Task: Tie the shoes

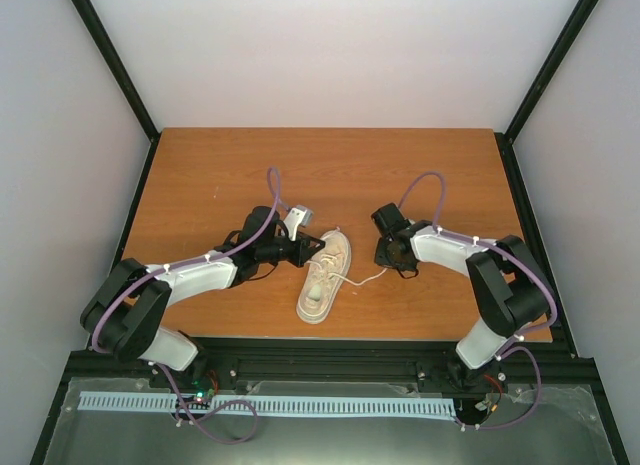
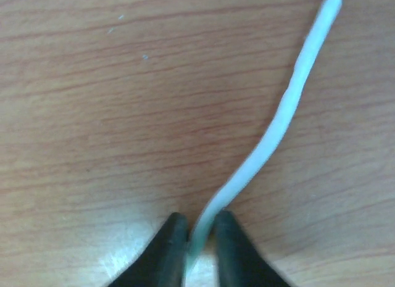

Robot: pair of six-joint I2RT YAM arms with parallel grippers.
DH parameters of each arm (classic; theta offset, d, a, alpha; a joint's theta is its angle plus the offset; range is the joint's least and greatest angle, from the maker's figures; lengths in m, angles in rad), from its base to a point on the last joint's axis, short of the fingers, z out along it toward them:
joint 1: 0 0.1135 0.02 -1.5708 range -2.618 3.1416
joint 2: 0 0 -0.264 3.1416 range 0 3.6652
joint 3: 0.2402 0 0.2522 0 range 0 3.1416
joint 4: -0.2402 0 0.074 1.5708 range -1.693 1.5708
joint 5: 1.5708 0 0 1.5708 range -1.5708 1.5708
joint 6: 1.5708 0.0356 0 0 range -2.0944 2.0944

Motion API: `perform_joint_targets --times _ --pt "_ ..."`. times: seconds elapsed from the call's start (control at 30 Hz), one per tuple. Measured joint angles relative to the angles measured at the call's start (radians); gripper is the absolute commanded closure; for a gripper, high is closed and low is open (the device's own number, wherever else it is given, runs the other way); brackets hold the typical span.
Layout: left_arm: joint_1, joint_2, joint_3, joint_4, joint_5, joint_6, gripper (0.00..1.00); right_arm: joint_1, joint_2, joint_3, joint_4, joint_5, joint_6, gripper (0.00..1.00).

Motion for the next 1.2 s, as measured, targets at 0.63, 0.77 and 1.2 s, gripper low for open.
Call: perform_joint_targets --times 0.63,0.77,1.2 --pt "-0.004 0.153 0.076 0.128 0.299 -0.075 0.92 0.001 -0.359 0.113 0.095 -0.1 -0.035 0.97" --pt "-0.006 0.179 0.105 0.127 0.324 -0.075 0.92 0.001 -0.342 0.179 0.136 -0.134 -0.05 0.97" --pt "-0.007 0.233 0.177 0.115 0.314 -0.075 0.87 0.001 -0.336 0.225 0.171 -0.182 -0.082 0.97"
